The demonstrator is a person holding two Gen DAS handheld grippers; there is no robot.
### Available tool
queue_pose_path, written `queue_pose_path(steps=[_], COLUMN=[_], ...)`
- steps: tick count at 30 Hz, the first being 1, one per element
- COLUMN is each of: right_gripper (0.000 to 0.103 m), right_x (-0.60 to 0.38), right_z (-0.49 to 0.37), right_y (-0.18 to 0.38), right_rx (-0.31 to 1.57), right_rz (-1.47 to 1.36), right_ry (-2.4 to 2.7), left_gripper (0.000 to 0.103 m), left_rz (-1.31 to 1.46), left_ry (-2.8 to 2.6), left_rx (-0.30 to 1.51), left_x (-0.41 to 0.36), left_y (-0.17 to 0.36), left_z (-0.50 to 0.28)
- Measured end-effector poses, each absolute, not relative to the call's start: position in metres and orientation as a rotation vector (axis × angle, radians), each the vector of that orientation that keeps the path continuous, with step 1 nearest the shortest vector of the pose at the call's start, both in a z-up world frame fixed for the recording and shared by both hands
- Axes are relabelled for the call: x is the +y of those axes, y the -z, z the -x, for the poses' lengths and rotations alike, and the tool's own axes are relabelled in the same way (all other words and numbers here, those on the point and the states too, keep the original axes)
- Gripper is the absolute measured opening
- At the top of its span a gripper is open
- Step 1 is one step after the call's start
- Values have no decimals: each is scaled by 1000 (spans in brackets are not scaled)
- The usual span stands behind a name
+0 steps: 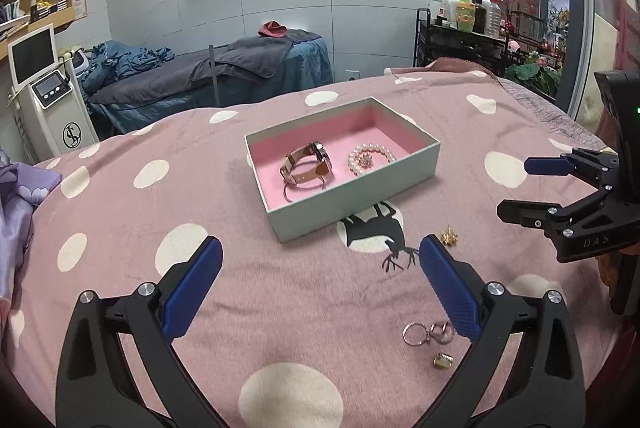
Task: Organize jewelry
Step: 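Move both grippers back toward the key ring, gold charm and earrings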
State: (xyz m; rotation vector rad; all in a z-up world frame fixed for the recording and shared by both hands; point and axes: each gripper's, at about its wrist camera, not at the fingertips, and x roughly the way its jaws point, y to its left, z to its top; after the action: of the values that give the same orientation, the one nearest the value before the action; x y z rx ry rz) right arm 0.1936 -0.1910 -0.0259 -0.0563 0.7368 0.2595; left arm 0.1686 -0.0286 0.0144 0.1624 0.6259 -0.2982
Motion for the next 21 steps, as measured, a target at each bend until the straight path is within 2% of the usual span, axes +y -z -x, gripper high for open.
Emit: queue_pose_path(steps=[10, 14, 16, 21], right_gripper=[90, 83, 78, 65], right_x=[-178, -171, -167, -153], right_z=[-166, -160, -159, -154], right_y=[42, 47, 50, 56], right_rx=[766, 776, 785, 804], right_rz=[97, 111, 118, 148], right_ry=[-303, -329, -341, -381], left_gripper=[97, 96, 89, 60], left_rz=[-156, -156, -162, -174], left_ry=[364, 397, 411, 448], left_rx=[695, 716, 725, 774], left_x=[-39, -46, -50, -60], left_y=[22, 33, 37, 48], left_z=[-129, -117, -113, -113])
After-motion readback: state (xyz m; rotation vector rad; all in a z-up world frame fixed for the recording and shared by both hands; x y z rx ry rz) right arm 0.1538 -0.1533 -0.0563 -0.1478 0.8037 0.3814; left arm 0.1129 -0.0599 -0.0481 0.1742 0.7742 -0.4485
